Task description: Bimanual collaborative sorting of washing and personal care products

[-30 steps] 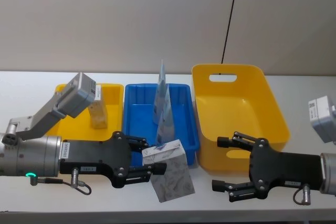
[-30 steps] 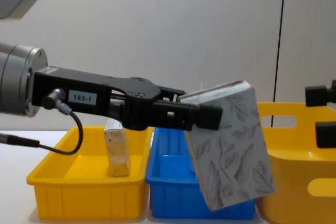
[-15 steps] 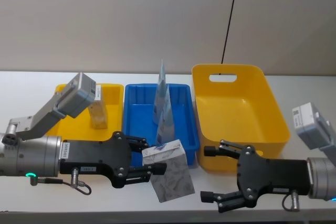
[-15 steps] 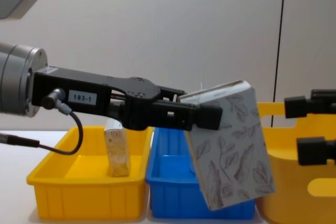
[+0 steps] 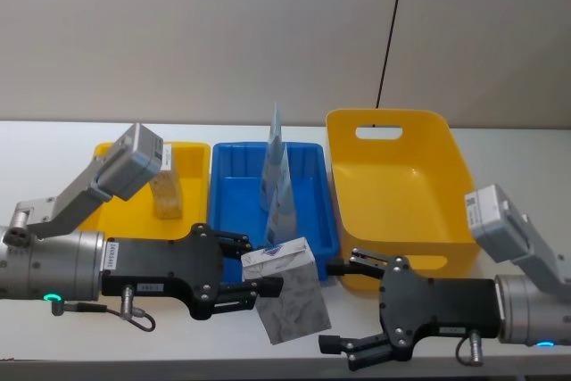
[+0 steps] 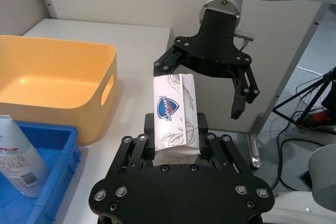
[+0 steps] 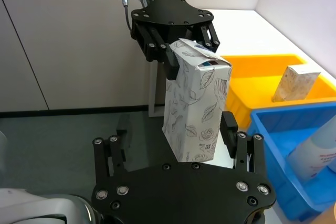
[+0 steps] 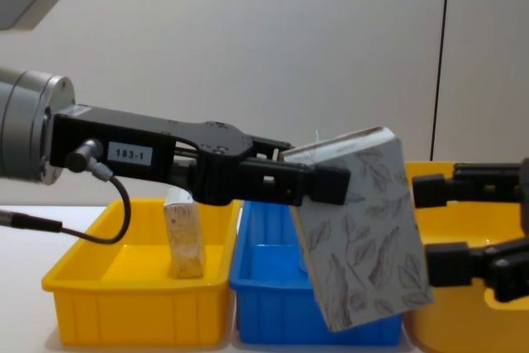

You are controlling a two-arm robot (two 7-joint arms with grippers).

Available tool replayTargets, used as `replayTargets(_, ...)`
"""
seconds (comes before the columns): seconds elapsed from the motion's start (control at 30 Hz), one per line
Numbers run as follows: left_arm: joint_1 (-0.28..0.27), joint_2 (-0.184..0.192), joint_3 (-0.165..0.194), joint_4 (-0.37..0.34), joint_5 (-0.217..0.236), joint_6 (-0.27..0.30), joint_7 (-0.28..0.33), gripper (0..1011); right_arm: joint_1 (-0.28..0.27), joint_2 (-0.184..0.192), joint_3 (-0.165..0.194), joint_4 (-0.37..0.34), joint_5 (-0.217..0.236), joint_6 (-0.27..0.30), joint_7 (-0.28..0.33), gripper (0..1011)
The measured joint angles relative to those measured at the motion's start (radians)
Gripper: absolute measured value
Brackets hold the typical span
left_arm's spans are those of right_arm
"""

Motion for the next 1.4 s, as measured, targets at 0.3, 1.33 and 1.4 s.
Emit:
replayTargets(0.3,0.0,0.0,0.0,0.0,0.0,0.0,0.0,392,0.033,-0.018,-0.034,0.024,-0.014,0.008,-0.001,1003)
replayTargets(1.33,0.0,0.0,0.0,0.0,0.0,0.0,-0.001,392,0.081,0.005,-0.068,0.032,0.0,0.044,0.01,1003)
replayTargets(1.4,0.0,0.0,0.0,0.0,0.0,0.0,-0.001,392,0.081,0.011,-0.067,0.031,0.002,0.046,0.01,1003)
